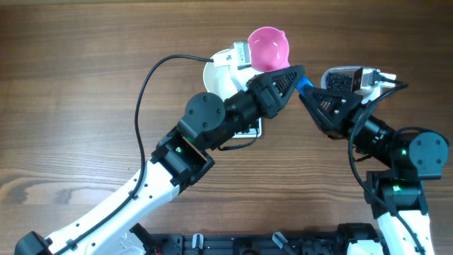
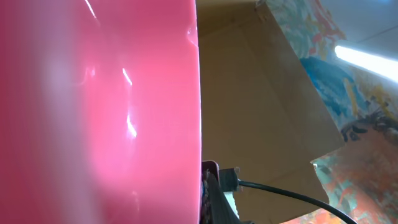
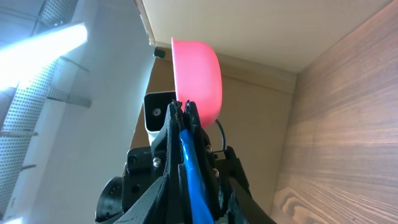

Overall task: Scoop item into bowl and weigh 150g on scale
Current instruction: 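Grasp the scoop's blue handle with the right gripper beside the left gripper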

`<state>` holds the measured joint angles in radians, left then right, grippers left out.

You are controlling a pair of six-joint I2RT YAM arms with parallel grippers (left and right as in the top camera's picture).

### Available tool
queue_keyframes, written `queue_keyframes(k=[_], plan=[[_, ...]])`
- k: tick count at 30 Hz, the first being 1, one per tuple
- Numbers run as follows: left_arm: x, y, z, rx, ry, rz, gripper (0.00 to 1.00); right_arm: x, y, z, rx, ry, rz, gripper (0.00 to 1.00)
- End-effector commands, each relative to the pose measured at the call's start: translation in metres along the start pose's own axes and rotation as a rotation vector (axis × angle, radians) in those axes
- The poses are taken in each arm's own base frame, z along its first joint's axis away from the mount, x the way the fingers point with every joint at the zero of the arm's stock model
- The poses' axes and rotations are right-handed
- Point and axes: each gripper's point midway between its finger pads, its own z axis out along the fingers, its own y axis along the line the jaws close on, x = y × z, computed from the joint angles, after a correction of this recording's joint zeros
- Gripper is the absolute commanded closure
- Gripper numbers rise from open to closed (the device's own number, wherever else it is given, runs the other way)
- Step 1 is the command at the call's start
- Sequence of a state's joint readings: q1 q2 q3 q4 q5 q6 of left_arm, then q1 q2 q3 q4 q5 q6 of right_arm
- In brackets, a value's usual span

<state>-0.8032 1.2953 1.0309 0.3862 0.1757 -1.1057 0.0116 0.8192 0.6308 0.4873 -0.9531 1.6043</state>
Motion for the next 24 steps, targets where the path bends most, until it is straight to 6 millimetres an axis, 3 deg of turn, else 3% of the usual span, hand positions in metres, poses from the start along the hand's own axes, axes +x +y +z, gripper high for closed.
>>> queue_keyframes(k=[1, 24], plan=[[0.0003, 0.0015, 0.0017, -0.004, -0.005, -0.007, 0.96, -0.0069, 0.0049, 0.0007, -0.01, -0.038, -0.007, 0.71], [-0.001, 0.0019, 0.0016, -0.007, -0.012, -0.006, 0.96, -0.0027, 0.0052, 0.0008, -0.011, -0.013, 0.009, 0.71]])
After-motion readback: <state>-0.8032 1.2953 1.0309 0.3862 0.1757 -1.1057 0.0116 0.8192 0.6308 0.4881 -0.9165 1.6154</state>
